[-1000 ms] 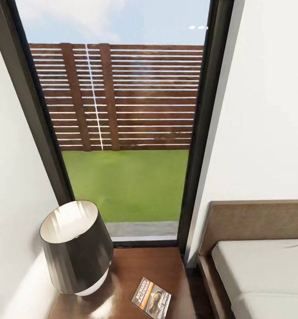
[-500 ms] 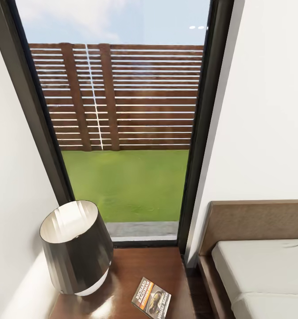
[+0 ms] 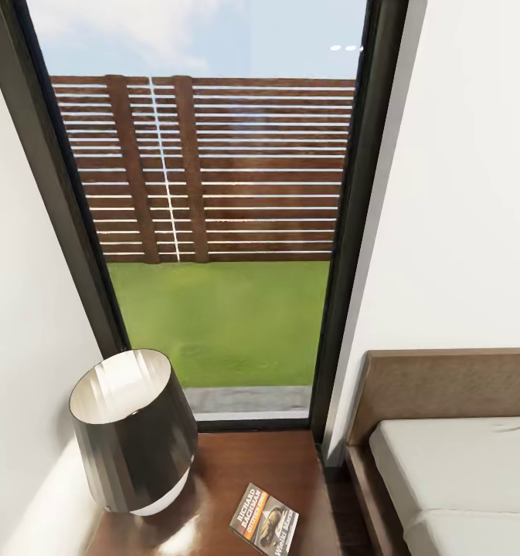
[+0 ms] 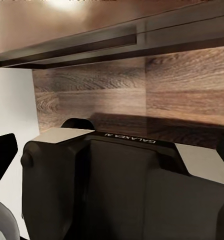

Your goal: In the bedroom, move the book from the bed onto either nightstand, and place the two sandals side by side next to the bed.

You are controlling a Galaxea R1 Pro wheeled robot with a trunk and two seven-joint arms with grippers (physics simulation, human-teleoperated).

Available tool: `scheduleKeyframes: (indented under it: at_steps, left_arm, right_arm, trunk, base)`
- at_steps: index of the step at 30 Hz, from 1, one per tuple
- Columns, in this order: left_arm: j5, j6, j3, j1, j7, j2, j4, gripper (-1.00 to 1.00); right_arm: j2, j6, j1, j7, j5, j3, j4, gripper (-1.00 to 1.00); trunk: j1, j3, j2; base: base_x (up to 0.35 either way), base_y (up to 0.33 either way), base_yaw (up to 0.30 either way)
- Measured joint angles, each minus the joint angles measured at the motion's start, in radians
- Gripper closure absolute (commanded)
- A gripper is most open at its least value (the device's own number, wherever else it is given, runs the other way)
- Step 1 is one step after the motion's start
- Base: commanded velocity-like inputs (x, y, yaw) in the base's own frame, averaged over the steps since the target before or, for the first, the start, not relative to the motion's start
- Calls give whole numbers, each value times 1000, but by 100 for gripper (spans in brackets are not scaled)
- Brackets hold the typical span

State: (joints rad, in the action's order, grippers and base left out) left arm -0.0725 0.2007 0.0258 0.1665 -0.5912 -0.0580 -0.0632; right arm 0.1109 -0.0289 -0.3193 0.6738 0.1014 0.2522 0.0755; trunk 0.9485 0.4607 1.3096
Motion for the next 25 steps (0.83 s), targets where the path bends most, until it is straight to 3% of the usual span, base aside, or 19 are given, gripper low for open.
scheduleKeyframes:
  at_steps: [25]
  left_arm:
    - [0,0,1,0,0,-1,2,-100]
  right_arm:
    - [-4,0,0,1,-1,0,2,-100]
  trunk:
    - [0,0,0]
  base:
    - [0,0,0]
